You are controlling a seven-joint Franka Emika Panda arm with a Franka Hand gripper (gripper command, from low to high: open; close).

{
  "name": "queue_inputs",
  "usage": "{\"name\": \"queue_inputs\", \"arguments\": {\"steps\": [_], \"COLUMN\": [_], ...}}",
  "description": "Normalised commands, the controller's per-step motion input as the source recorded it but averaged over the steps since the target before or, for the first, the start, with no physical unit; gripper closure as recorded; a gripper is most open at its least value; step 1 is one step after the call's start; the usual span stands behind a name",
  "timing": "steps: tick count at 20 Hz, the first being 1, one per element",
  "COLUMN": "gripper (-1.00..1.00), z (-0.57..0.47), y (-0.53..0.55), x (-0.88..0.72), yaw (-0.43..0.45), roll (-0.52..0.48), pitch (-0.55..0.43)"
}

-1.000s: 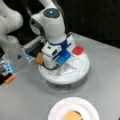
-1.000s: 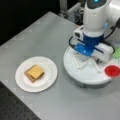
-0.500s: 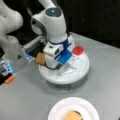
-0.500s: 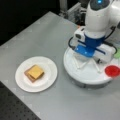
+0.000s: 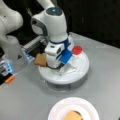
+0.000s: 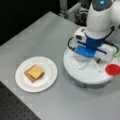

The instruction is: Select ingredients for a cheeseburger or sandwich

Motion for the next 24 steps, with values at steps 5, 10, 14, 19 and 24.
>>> {"name": "queue_inputs", "arguments": {"steps": [5,10,14,19,24], "gripper": [-1.0,-1.0,-1.0,-1.0,-1.0], "z": [-0.14,-0.11,-0.11,-0.12,-0.13], "y": [-0.21,-0.21,-0.21,-0.18,-0.16], "x": [-0.2,-0.24,-0.24,-0.24,-0.23], "yaw": [0.511,0.369,0.238,0.15,0.217], "roll": [-0.045,0.012,0.054,0.052,0.049], "pitch": [-0.138,-0.122,-0.106,-0.116,-0.13]}}
